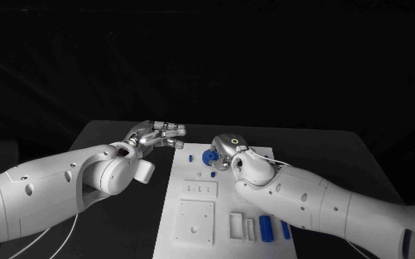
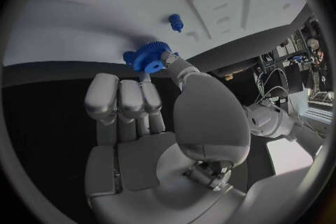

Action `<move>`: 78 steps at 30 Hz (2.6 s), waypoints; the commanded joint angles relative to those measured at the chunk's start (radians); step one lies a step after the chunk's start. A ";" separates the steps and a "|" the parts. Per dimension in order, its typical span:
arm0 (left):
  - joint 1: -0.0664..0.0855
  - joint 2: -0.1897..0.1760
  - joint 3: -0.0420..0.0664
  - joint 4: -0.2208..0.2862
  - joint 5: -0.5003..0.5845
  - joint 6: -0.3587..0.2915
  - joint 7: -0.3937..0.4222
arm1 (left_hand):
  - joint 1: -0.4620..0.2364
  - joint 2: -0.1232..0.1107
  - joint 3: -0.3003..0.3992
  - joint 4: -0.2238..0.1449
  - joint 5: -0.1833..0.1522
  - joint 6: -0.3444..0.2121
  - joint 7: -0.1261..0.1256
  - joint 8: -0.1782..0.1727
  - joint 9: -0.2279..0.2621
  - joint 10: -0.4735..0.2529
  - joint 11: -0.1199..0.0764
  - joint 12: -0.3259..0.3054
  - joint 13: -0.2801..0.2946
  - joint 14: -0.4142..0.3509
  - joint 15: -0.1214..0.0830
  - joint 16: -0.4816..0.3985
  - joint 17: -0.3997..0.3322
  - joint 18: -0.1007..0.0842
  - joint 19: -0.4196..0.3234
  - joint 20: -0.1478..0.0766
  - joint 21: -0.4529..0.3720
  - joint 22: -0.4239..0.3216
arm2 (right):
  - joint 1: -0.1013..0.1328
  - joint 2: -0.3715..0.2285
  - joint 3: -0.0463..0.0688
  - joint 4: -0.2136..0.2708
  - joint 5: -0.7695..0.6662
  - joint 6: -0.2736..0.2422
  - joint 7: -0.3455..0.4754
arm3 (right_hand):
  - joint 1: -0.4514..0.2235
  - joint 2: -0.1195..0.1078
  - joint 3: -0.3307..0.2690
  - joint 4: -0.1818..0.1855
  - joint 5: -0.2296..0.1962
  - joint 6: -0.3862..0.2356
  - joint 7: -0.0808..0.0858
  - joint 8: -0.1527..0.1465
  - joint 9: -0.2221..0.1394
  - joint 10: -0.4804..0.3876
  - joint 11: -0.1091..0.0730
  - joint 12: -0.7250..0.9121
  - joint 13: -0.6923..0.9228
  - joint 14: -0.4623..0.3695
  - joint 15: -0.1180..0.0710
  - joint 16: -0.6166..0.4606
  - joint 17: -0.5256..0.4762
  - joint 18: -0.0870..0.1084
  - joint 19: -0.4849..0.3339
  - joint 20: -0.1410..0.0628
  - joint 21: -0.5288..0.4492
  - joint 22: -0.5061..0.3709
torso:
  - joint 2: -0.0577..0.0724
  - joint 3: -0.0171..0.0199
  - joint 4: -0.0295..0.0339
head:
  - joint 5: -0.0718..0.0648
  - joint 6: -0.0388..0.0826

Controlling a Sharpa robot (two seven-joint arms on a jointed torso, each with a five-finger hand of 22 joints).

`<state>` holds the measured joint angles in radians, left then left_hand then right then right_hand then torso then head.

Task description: Assemble the parts on the task board

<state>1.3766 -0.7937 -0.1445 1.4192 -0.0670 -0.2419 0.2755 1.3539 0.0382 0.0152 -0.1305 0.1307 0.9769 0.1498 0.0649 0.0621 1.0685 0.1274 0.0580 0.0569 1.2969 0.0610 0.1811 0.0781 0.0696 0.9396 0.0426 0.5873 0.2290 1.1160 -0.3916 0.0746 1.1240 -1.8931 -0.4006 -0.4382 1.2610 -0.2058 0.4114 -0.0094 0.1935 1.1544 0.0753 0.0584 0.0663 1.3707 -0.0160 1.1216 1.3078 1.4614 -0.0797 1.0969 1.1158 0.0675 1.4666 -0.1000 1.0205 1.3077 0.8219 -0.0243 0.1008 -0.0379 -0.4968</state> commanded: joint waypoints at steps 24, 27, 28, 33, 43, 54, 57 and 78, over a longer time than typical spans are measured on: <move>0.001 0.003 0.001 0.003 0.000 0.019 0.002 | 0.006 0.004 0.003 -0.001 0.002 -0.005 0.003 0.001 0.002 -0.004 0.000 0.002 0.001 -0.003 0.003 0.005 0.000 0.002 -0.007 0.003 0.007 -0.001 | 0.000 0.026 -0.022 -0.055 0.034 0.028 0.019 | -0.007 -0.009 -0.065 0.016 -0.033 -0.077 0.019 0.004 -0.002 -0.018 0.008 -0.039 -0.026 -0.004 0.001 -0.020 -0.012 0.007 0.038 0.002 -0.025 0.128 | 0.000 0.0004 -0.0008 | 0.002 -0.001; 0.001 0.003 0.001 0.003 0.000 0.020 0.002 | 0.006 0.004 0.003 -0.001 0.002 -0.005 0.003 0.001 0.002 -0.004 0.000 0.002 0.001 -0.003 0.003 0.005 0.000 0.002 -0.007 0.003 0.007 -0.001 | 0.000 0.026 -0.024 -0.056 0.045 0.026 0.024 | -0.017 -0.005 -0.100 0.042 -0.034 -0.089 0.021 0.004 -0.002 -0.020 0.009 -0.039 -0.029 -0.004 0.004 -0.020 -0.012 0.010 0.040 0.005 -0.028 0.128 | 0.000 0.0004 -0.0013 | 0.001 -0.001; 0.001 0.003 0.001 0.002 0.000 0.020 0.002 | 0.006 0.004 0.003 -0.001 0.002 -0.005 0.003 0.001 0.002 -0.004 0.000 0.002 0.001 -0.003 0.003 0.005 0.000 0.002 -0.007 0.003 0.007 -0.001 | 0.000 0.026 -0.025 -0.056 0.049 0.025 0.026 | -0.025 -0.002 -0.105 0.055 -0.037 -0.088 0.021 0.004 -0.002 -0.020 0.009 -0.039 -0.030 -0.004 0.004 -0.021 -0.012 0.010 0.040 0.006 -0.028 0.128 | 0.000 0.0002 -0.0015 | 0.002 -0.001; 0.001 0.002 0.001 0.002 0.000 0.020 0.002 | 0.006 0.004 0.003 -0.001 0.002 -0.005 0.003 0.001 0.002 -0.004 0.000 0.002 0.001 -0.003 0.003 0.005 0.000 0.002 -0.007 0.003 0.007 -0.001 | 0.000 0.024 -0.026 -0.058 0.073 0.028 0.033 | -0.054 -0.001 -0.107 0.102 -0.059 -0.087 0.019 0.004 -0.002 -0.020 0.008 -0.037 -0.031 -0.004 0.003 -0.020 -0.013 0.010 0.041 0.006 -0.028 0.128 | 0.000 0.0004 -0.0017 | 0.003 -0.002; 0.001 0.001 0.001 0.002 0.000 0.020 0.002 | 0.004 0.004 0.004 -0.002 0.002 -0.006 0.003 0.001 0.002 -0.005 0.001 0.002 0.001 -0.003 0.003 0.005 0.000 0.002 -0.009 0.003 0.012 -0.005 | 0.000 0.015 -0.026 -0.057 0.104 0.042 0.040 | -0.108 -0.001 -0.110 0.162 -0.058 -0.082 0.016 0.004 -0.002 -0.019 0.006 -0.033 -0.030 -0.003 0.003 -0.016 -0.010 0.009 0.042 0.005 -0.025 0.129 | -0.001 0.0005 -0.0018 | 0.003 -0.002; 0.001 0.004 0.001 -0.005 -0.007 0.021 0.005 | 0.005 0.005 0.005 -0.001 0.004 -0.008 0.005 0.001 0.002 -0.006 0.001 0.002 0.001 -0.003 0.003 0.005 0.000 0.003 -0.009 0.003 0.013 -0.007 | -0.001 -0.006 -0.026 -0.041 0.111 0.029 0.035 | -0.109 -0.001 -0.105 0.165 -0.051 -0.077 0.015 0.005 -0.001 -0.018 0.005 -0.031 -0.029 -0.003 0.002 -0.014 -0.009 0.009 0.043 0.004 -0.023 0.129 | 0.000 0.0023 -0.0027 | 0.003 -0.002; 0.001 0.007 0.001 -0.012 -0.009 0.022 0.005 | 0.005 0.005 0.005 -0.001 0.004 -0.008 0.005 0.001 0.002 -0.006 0.001 0.002 0.001 -0.003 0.003 0.005 0.000 0.003 -0.009 0.003 0.013 -0.007 | -0.001 -0.013 -0.026 -0.035 0.111 0.026 0.032 | -0.110 -0.002 -0.105 0.165 -0.050 -0.076 0.014 0.005 -0.001 -0.018 0.005 -0.031 -0.029 -0.003 0.002 -0.014 -0.009 0.009 0.043 0.004 -0.023 0.129 | 0.001 0.0013 -0.0039 | 0.000 -0.002; 0.001 -0.004 0.001 -0.020 -0.010 0.018 0.007 | 0.005 0.005 0.005 -0.001 0.004 -0.009 0.004 0.001 0.002 -0.007 0.001 0.002 0.001 -0.004 0.003 0.005 0.000 0.003 -0.009 0.004 0.013 -0.008 | -0.001 -0.159 0.026 0.112 0.128 -0.048 0.034 | -0.086 -0.013 -0.097 0.154 -0.067 -0.075 0.014 0.004 -0.002 -0.016 0.005 -0.031 -0.030 -0.003 0.002 -0.013 -0.009 0.008 0.044 0.004 -0.018 0.131 | -0.001 0.0034 -0.0069 | 0.000 0.006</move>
<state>1.3764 -0.7972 -0.1446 1.3976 -0.0716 -0.2351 0.2735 1.3539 0.0382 0.0152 -0.1304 0.1307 0.9734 0.1533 0.0649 0.0621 1.0685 0.1273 0.0580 0.0568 1.2969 0.0610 0.1811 0.0781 0.0696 0.9362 0.0462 0.5978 0.2216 1.1143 -0.5418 0.0989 1.2258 -1.7761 -0.4147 -0.4145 1.1687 -0.2202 0.3152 0.1473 0.1289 1.0776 0.0880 0.0587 0.0657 1.3562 -0.0089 1.0869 1.2777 1.4610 -0.0796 1.0783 1.1060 0.0680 1.4666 -0.0999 0.9974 1.3073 0.8211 -0.0218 0.0958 -0.0372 -0.4931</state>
